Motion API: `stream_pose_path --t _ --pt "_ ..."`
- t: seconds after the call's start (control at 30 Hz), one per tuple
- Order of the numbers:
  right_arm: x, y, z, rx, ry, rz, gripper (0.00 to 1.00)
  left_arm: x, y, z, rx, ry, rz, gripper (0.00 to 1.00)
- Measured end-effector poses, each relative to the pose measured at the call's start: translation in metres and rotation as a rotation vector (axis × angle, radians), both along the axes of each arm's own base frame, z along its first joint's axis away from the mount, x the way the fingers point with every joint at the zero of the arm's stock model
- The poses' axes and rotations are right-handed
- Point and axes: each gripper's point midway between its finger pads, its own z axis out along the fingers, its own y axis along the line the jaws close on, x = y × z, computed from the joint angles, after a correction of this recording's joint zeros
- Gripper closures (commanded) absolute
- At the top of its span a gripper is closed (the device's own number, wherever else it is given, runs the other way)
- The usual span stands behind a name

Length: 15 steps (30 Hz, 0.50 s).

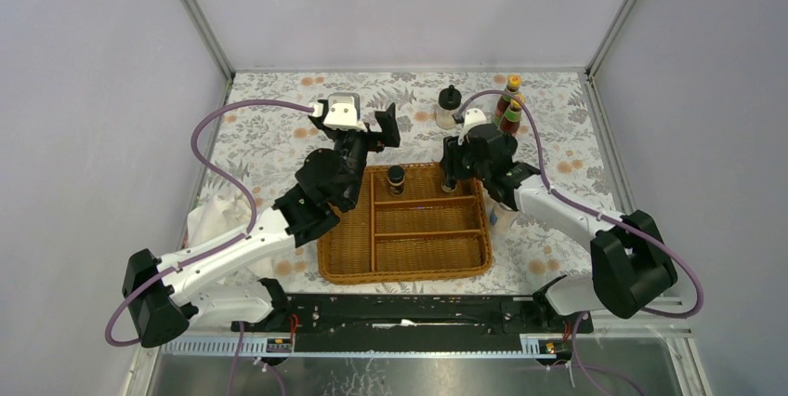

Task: Organize the condiment bottles
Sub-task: Place the bottle in the storage box.

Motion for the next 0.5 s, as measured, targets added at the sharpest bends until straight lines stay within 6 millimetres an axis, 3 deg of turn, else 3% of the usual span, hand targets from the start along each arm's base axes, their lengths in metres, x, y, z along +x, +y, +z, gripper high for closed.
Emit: stream_pose_path --t 0.5 --pt "0.007 0.005 -0.014 -0.003 0.008 0.003 1.0 0.0 -0.001 -0.001 0.001 0.0 -0.004 0.05"
